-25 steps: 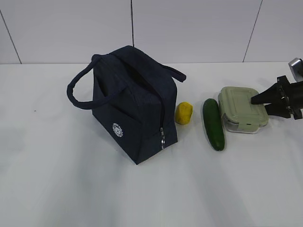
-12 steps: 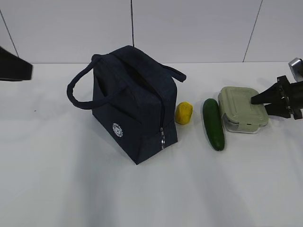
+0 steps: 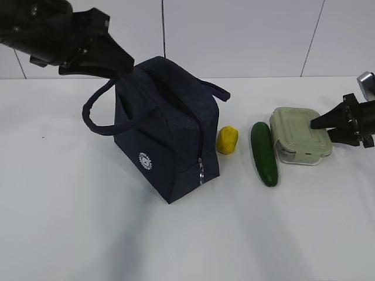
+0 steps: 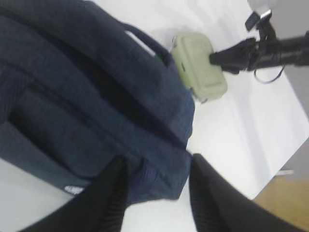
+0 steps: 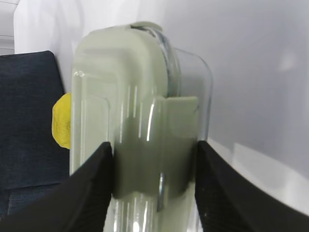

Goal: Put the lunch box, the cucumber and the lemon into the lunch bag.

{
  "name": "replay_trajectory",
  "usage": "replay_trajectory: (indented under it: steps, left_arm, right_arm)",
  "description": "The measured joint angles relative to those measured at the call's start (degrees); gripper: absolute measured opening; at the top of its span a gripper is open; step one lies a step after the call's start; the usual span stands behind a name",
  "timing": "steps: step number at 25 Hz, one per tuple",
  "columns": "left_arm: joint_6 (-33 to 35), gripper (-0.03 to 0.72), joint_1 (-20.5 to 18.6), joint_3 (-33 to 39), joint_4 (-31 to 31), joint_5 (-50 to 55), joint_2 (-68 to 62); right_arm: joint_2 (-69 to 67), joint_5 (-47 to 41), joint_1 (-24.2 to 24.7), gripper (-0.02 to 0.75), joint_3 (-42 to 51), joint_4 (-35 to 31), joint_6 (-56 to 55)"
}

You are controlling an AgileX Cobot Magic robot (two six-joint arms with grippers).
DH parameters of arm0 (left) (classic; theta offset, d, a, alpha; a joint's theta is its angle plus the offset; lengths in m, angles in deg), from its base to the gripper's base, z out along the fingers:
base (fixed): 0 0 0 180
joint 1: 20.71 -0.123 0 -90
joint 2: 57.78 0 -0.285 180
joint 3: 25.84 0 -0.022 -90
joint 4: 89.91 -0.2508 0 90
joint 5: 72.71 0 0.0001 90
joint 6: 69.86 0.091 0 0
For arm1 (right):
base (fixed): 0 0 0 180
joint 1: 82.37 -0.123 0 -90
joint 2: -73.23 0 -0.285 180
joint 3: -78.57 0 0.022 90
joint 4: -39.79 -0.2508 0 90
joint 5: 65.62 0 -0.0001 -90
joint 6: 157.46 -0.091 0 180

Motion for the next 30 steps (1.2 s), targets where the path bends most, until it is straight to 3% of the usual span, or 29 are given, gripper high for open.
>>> replay_trajectory:
  steps: [4,10,20,30]
  left_arm:
    - [-4.8,0.353,0.0,-5.8,0.4,2.7,-4.1]
    - [-11.7,0.374,0.0,-11.0,0.9,7.3,-10.1]
    - [-22.6,0.377,0.0,-11.3,-3.9,9.3,-11.9]
    - [-26.7,0.377,0.0,-11.3,-4.5,6.2,-14.2]
  right_arm:
    - [0.0,0.0,0.0,0.381,0.0,0.0,0.0]
    - [0.0,0.0,0.0,0.381,0.0,0.0,-0.2]
    - [0.0,0.0,0.0,0.379,0.0,-0.4,-0.4]
    - [0.0,0.0,0.0,0.379,0.0,-0.6,-0.6]
